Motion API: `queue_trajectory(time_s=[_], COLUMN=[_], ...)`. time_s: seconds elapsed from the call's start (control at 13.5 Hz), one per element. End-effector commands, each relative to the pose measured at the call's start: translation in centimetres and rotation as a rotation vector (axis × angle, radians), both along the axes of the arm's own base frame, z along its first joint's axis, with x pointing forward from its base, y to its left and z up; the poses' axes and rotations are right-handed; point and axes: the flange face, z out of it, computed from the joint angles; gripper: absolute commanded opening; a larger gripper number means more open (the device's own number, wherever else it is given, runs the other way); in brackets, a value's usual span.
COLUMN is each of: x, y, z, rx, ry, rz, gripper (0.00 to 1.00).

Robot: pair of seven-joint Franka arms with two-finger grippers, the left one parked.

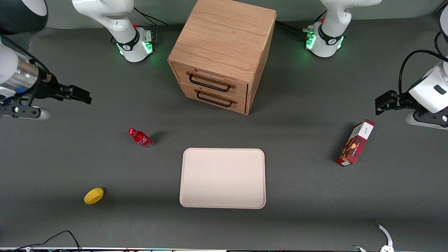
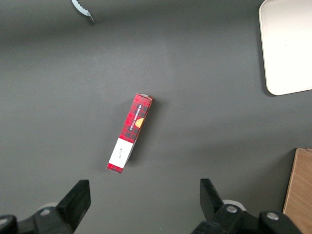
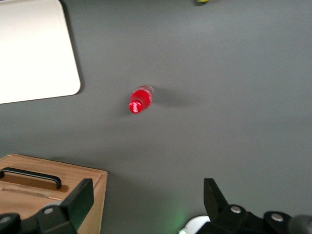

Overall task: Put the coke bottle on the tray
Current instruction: 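Move the open right gripper down to the red Coca-Cola bottle, then close the right gripper around the bottle's cap end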

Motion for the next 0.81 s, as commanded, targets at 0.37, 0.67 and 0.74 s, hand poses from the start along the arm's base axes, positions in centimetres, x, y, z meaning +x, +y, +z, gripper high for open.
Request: queue_trajectory(time_s=[0.37,0.67,0.74], x=[-1.1,-1.8,-1.8], y=[3.7,3.7,3.7], z=[-18.8,-24.1,-24.6], rx=[-0.002,-0.011,-0.036], ry=[-0.148,-0.198,-0.208], rz=[-0.063,-0.061,-0.058], gripper=[1.0,1.0,1.0])
